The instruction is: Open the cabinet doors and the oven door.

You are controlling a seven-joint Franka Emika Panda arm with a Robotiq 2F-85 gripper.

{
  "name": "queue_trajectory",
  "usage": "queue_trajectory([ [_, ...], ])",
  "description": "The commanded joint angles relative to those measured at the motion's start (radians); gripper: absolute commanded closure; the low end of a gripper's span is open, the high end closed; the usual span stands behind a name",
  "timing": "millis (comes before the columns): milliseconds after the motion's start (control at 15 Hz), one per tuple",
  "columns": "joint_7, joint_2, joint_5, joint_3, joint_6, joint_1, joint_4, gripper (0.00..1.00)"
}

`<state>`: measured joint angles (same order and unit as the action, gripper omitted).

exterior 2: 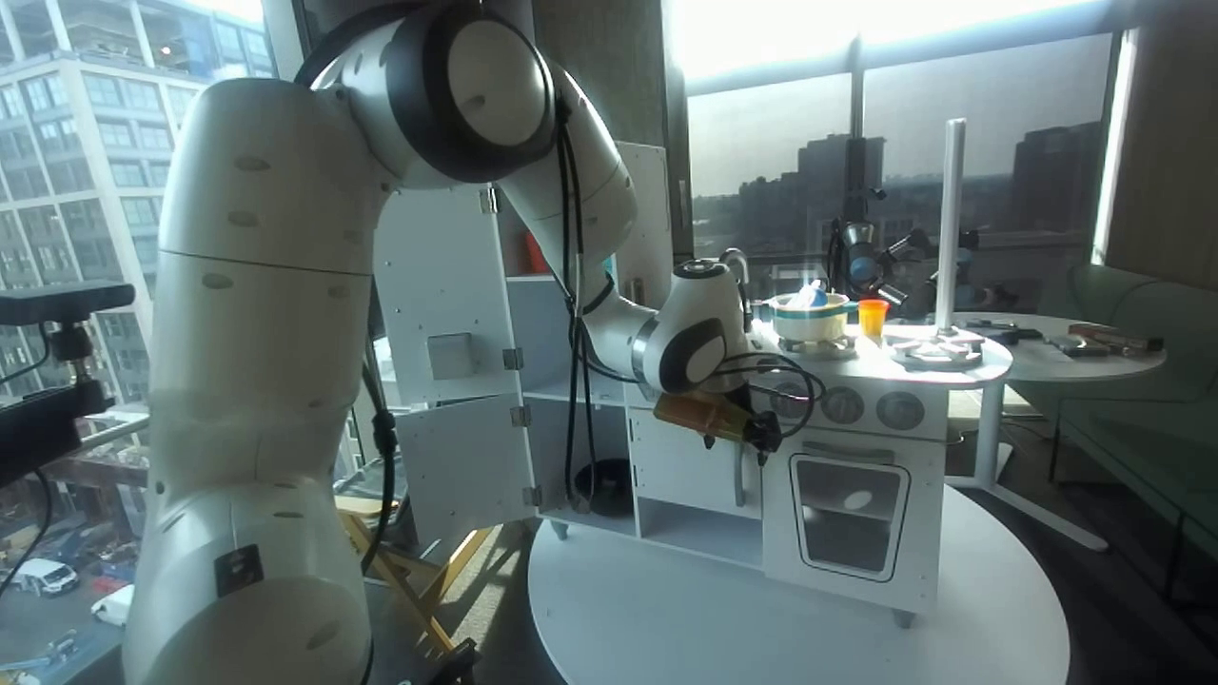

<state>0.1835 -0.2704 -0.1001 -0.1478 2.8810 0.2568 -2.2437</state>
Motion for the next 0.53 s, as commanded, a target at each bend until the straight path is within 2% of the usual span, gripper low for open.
queue_trajectory([
  [0,0.081,-0.046,-0.037,0.016,0.032,-0.017,0.049,0.0],
  [200,0.178,-0.069,-0.109,-0.048,0.049,0.016,0.069,0.0],
  [467,0.244,-0.095,-0.075,-0.059,0.08,0.004,0.087,0.0],
])
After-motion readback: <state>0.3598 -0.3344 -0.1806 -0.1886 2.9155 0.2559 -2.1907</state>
